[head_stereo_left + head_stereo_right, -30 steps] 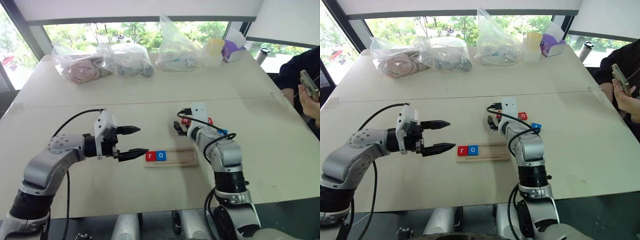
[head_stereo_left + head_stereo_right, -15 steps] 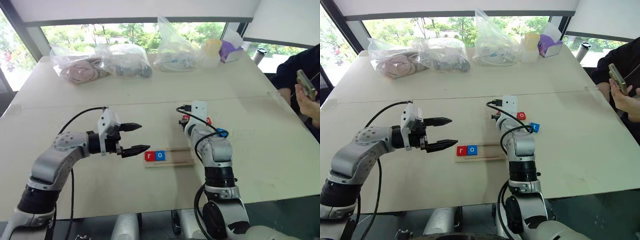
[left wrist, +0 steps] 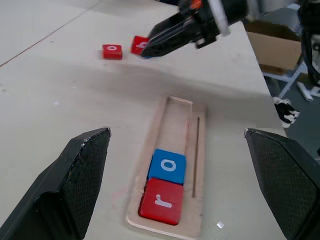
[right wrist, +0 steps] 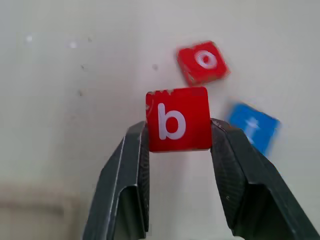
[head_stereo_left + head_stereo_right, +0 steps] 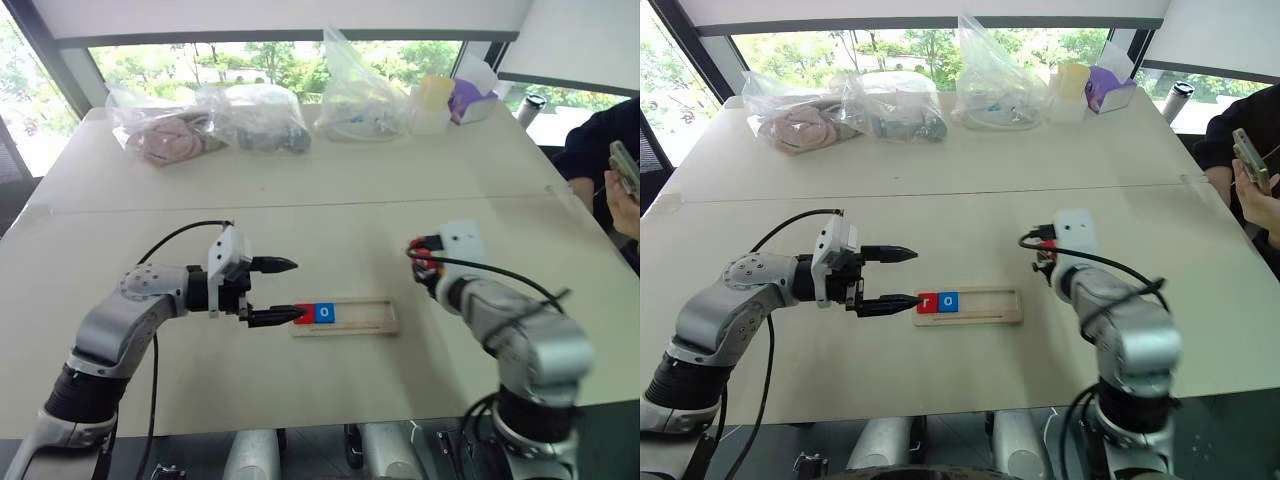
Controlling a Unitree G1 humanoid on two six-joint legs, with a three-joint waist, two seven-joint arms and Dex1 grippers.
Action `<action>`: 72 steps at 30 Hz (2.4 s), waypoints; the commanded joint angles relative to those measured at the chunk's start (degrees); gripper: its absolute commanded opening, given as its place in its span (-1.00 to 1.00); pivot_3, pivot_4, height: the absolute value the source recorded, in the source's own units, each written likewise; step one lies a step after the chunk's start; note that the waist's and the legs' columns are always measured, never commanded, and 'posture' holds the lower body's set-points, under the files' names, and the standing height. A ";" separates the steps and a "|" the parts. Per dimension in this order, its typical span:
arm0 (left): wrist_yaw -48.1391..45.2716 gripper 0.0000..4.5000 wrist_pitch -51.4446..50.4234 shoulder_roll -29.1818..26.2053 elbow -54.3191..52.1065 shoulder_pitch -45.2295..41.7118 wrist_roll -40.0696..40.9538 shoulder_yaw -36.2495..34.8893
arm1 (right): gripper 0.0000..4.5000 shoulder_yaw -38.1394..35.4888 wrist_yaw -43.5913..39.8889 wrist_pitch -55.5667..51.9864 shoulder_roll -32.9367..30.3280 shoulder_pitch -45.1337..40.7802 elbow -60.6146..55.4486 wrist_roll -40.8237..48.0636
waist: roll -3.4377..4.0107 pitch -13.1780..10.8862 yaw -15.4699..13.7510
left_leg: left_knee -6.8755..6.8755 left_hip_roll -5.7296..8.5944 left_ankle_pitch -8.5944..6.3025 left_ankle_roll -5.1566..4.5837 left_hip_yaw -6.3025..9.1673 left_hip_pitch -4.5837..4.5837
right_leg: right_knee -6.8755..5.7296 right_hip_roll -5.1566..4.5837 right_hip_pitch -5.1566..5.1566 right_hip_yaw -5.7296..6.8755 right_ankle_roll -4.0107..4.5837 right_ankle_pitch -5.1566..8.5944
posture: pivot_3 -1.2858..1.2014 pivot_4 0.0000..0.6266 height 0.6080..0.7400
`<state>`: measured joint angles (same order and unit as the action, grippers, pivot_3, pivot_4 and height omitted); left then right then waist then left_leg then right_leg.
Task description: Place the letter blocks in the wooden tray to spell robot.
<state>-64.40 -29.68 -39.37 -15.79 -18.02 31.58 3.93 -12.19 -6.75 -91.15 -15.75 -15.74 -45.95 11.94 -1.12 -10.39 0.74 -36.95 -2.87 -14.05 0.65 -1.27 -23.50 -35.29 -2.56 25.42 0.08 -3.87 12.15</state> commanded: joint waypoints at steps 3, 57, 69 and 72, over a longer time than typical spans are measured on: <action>-1.97 1.00 2.23 0.36 1.29 -2.33 -1.13 0.96 | -0.49 -4.37 0.94 -1.35 3.72 6.19 -6.15 1.72 | 0.03 -0.02 0.35 | -0.02 0.00 0.00 0.01 -0.03 0.01 | 0.05 -0.03 0.02 -0.01 0.05 -0.03 | 0.03 -0.52 1.00; 3.45 1.00 1.92 -0.60 -3.95 1.48 -1.64 -1.73 | -0.27 14.96 -65.72 79.99 -38.59 0.78 52.42 0.51 | -0.09 -0.72 -0.10 | -0.21 0.09 -0.06 -0.10 -0.18 0.09 | 0.05 -0.05 -0.16 -0.11 -0.05 0.00 | 0.03 -0.52 1.00; 3.24 1.00 1.46 -1.49 -4.61 2.08 -1.08 -2.32 | -0.50 19.85 -65.41 70.07 -33.95 -7.12 34.52 4.02 | -0.08 -0.73 -0.07 | -0.23 0.07 -0.05 -0.08 -0.15 0.15 | -0.17 -0.01 -0.13 -0.12 -0.05 -0.01 | 0.03 -0.52 1.00; 3.14 1.00 1.54 -1.71 -4.82 2.52 -1.00 -2.44 | -0.50 23.02 -63.75 68.75 -30.87 -8.77 33.62 2.38 | -0.08 -0.73 -0.17 | -0.24 0.08 -0.04 -0.07 -0.15 0.13 | -0.15 -0.04 -0.14 -0.12 -0.04 -0.01 | 0.03 -0.52 1.00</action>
<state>-61.10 -28.32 -40.50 -18.56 -15.75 29.48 2.95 10.19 -71.40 -21.70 -47.15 -23.30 -10.77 14.64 -1.20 -11.12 0.57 -37.20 -2.78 -14.09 0.58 -1.43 -23.39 -35.43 -2.61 25.28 -0.04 -3.91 12.13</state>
